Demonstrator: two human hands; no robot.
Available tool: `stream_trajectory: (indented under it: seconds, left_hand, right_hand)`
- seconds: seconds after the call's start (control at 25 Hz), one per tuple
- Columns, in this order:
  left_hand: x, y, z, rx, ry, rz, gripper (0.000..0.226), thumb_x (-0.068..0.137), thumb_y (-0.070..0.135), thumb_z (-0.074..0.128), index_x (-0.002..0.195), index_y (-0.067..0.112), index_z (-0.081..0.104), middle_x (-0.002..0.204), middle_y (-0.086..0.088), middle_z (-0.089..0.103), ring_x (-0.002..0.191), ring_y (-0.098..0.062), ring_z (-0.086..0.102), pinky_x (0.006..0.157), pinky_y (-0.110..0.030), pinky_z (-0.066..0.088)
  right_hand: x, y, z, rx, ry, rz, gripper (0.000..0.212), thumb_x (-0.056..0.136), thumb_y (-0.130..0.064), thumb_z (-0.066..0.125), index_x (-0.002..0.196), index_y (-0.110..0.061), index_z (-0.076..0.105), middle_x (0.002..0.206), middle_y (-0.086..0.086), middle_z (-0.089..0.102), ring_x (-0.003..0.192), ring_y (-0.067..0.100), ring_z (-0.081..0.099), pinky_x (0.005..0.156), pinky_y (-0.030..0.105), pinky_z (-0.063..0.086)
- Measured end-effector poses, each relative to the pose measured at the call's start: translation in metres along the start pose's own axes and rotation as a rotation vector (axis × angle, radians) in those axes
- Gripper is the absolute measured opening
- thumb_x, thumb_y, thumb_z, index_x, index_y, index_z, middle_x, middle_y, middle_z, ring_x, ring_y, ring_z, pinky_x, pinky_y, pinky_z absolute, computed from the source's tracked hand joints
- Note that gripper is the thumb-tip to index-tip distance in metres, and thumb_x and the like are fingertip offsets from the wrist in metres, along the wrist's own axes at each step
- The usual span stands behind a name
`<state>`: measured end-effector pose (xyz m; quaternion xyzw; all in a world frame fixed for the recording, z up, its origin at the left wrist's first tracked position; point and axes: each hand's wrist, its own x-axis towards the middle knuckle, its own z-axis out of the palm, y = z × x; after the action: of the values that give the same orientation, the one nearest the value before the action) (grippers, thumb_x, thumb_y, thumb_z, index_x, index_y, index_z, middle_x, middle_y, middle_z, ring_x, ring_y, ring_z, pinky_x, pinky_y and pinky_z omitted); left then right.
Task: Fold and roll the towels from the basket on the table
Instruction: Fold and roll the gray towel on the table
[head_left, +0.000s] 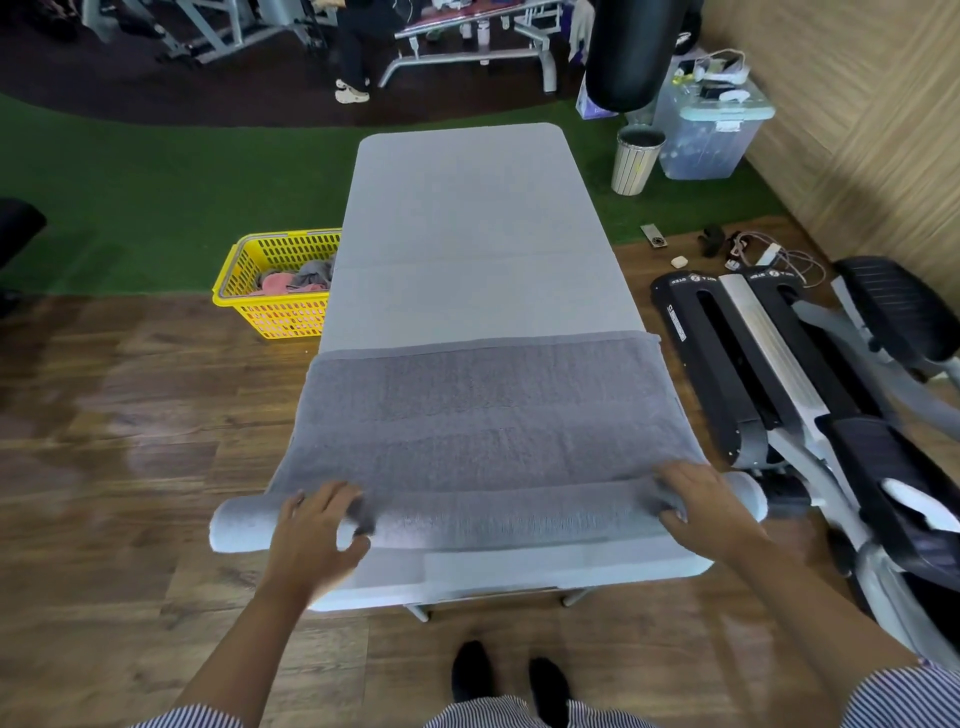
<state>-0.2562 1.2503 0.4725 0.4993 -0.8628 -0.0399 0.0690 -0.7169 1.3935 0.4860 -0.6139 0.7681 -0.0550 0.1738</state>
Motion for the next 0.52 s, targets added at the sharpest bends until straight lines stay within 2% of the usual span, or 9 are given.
stream_trajectory:
  seconds: [0.08, 0.16, 0.24, 0.28, 0.36, 0.44, 0.52]
  left_hand:
    - [-0.004, -0.004, 0.004, 0.020, 0.014, -0.014, 0.051, 0.070, 0.048, 0.047, 0.108, 0.020, 0.065, 0.109, 0.002, 0.067, 0.099, -0.019, 0.064, 0.094, -0.049, 0.044]
    - [-0.011, -0.006, 0.009, 0.029, -0.012, 0.010, 0.056, 0.065, 0.046, 0.061, 0.115, 0.021, 0.062, 0.115, 0.001, 0.066, 0.108, -0.018, 0.061, 0.106, -0.048, 0.032]
    - [-0.016, -0.007, 0.017, 0.016, -0.007, 0.009, 0.071, 0.052, 0.030, 0.084, 0.118, 0.019, 0.061, 0.117, 0.000, 0.066, 0.110, -0.018, 0.060, 0.110, -0.046, 0.021]
    - [-0.017, -0.004, 0.018, 0.007, 0.002, -0.012, 0.072, 0.048, 0.020, 0.088, 0.116, 0.019, 0.062, 0.113, 0.001, 0.067, 0.105, -0.019, 0.063, 0.109, -0.048, 0.023]
    - [-0.017, 0.004, 0.016, -0.003, 0.035, -0.032, 0.053, 0.056, 0.018, 0.081, 0.107, 0.019, 0.066, 0.101, 0.003, 0.070, 0.090, -0.020, 0.068, 0.100, -0.051, 0.035]
    - [-0.015, 0.007, 0.010, 0.020, 0.040, -0.019, 0.035, 0.064, 0.026, 0.058, 0.097, 0.020, 0.070, 0.087, 0.005, 0.071, 0.078, -0.021, 0.069, 0.086, -0.048, 0.045]
    - [-0.012, 0.004, 0.002, 0.046, 0.030, 0.004, 0.040, 0.064, 0.030, 0.040, 0.088, 0.020, 0.071, 0.074, 0.006, 0.069, 0.066, -0.023, 0.066, 0.072, -0.042, 0.047]
  right_hand:
    - [-0.003, 0.006, 0.006, 0.037, 0.058, 0.034, 0.046, 0.083, -0.014, 0.057, 0.129, -0.015, 0.051, 0.129, 0.000, 0.054, 0.127, 0.020, 0.042, 0.114, 0.032, 0.014]
    - [-0.008, 0.011, 0.014, 0.068, 0.042, 0.026, 0.051, 0.085, -0.014, 0.059, 0.134, -0.012, 0.047, 0.134, 0.001, 0.051, 0.132, 0.018, 0.039, 0.116, 0.032, 0.005]
    - [-0.013, 0.015, 0.020, 0.062, -0.003, 0.004, 0.061, 0.078, -0.016, 0.067, 0.135, -0.011, 0.046, 0.134, 0.002, 0.052, 0.131, 0.020, 0.040, 0.116, 0.032, 0.002]
    - [-0.015, 0.015, 0.022, 0.048, -0.009, 0.001, 0.063, 0.074, -0.014, 0.069, 0.133, -0.010, 0.047, 0.130, 0.002, 0.054, 0.128, 0.022, 0.043, 0.115, 0.032, 0.004]
    - [-0.016, 0.012, 0.020, 0.028, 0.020, 0.013, 0.057, 0.070, -0.008, 0.069, 0.125, -0.011, 0.055, 0.120, 0.004, 0.061, 0.119, 0.025, 0.051, 0.113, 0.030, 0.010]
    - [-0.015, 0.004, 0.012, -0.010, 0.001, 0.036, 0.046, 0.075, -0.010, 0.064, 0.120, -0.013, 0.057, 0.115, 0.003, 0.062, 0.113, 0.023, 0.052, 0.113, 0.029, 0.016]
    - [-0.012, -0.003, 0.004, -0.048, -0.076, 0.034, 0.039, 0.082, -0.013, 0.056, 0.121, -0.017, 0.056, 0.116, 0.000, 0.061, 0.113, 0.018, 0.050, 0.113, 0.029, 0.015]
